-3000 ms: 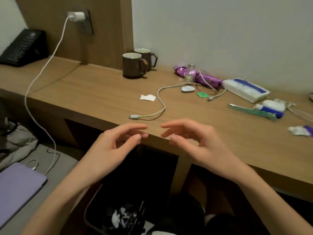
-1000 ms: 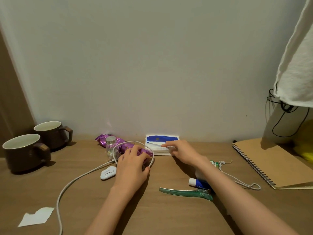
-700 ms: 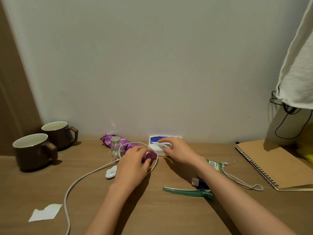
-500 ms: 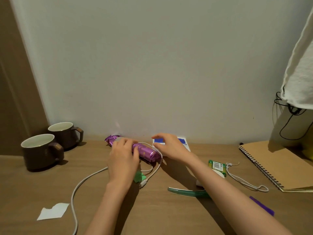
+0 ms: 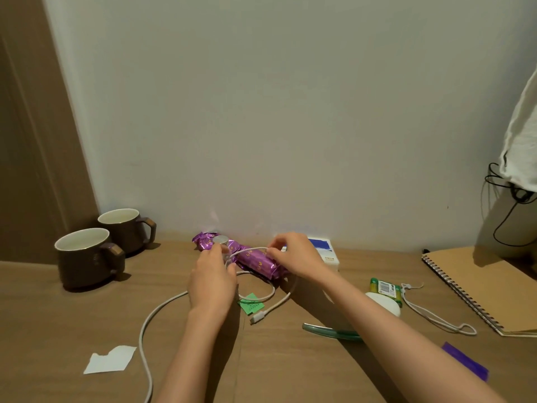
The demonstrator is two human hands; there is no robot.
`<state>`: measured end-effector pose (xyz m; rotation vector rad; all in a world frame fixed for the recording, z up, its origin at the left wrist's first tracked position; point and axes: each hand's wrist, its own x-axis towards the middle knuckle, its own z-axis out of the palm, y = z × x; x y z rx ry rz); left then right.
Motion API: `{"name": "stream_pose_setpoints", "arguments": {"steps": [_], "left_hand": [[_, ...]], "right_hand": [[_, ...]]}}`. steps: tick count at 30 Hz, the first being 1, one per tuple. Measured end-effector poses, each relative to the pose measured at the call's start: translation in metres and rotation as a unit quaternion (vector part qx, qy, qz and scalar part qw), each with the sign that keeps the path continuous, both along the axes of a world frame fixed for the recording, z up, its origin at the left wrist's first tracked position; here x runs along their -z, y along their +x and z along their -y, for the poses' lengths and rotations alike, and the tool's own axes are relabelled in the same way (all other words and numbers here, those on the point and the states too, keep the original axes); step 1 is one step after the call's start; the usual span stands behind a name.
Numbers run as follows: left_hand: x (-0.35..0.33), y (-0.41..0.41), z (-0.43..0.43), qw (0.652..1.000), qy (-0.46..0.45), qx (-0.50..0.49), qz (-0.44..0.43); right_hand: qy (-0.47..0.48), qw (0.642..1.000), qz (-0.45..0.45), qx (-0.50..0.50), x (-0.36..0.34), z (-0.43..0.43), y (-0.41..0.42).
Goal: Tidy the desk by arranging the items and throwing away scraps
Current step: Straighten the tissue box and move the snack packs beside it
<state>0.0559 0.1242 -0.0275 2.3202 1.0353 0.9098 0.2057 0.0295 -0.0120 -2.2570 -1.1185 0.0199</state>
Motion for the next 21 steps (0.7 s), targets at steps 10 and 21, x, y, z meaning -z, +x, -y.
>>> {"name": "stream_pose_setpoints", "arguments": {"steps": [10, 21], "left_hand": [[0.005, 0.006, 0.009, 0.991, -0.040, 0.115, -0.063], [0.020, 0.011, 0.006, 0.991, 0.004, 0.097, -0.092]], "right_hand": [[-0.041, 0.993, -0.035, -0.104, -0.005, 0.039, -0.028], [-0.139, 0.986, 0.095, 0.000, 0.006, -0.023, -0.016]]}}
